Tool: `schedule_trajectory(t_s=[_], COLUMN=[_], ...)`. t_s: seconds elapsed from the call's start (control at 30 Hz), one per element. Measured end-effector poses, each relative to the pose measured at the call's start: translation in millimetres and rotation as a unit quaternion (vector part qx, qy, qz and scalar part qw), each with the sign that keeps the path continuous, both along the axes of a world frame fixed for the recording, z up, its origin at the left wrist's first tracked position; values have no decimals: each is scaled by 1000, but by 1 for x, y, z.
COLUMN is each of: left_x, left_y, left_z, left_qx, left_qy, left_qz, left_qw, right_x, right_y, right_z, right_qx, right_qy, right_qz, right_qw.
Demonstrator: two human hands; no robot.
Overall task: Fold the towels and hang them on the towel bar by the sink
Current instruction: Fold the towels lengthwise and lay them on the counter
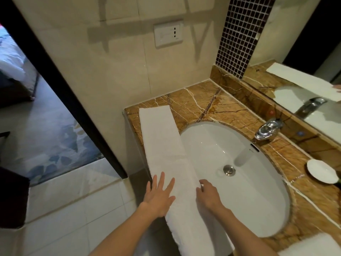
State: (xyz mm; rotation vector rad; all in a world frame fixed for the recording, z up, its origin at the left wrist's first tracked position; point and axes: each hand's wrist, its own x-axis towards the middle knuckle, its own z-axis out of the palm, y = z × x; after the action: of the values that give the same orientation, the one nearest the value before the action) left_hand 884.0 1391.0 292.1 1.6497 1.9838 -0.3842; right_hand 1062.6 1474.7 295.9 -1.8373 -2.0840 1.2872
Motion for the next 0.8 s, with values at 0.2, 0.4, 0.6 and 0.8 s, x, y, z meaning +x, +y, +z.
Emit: schedule_trajectory(t_s=[0.2,0.4,0.6,0.8], left_x=[3,5,9,9], left_y=[-7,-8,-10,-4], left_z=[-1,0,-4,-8], left_qx=[1,16,39,42], left_qy=[-1,18,20,29], left_qz=[-9,-25,-36,-44], left_qw=[1000,999,998,998], right_x=[6,11,8,6], right_y=[-10,-17,-28,-34], right_z=[5,4,5,0], right_qx=[22,62,124,117], right_qy=[-32,-75,-117,-158], right_qz=[21,64,140,158], right_qw=[999,993,975,968])
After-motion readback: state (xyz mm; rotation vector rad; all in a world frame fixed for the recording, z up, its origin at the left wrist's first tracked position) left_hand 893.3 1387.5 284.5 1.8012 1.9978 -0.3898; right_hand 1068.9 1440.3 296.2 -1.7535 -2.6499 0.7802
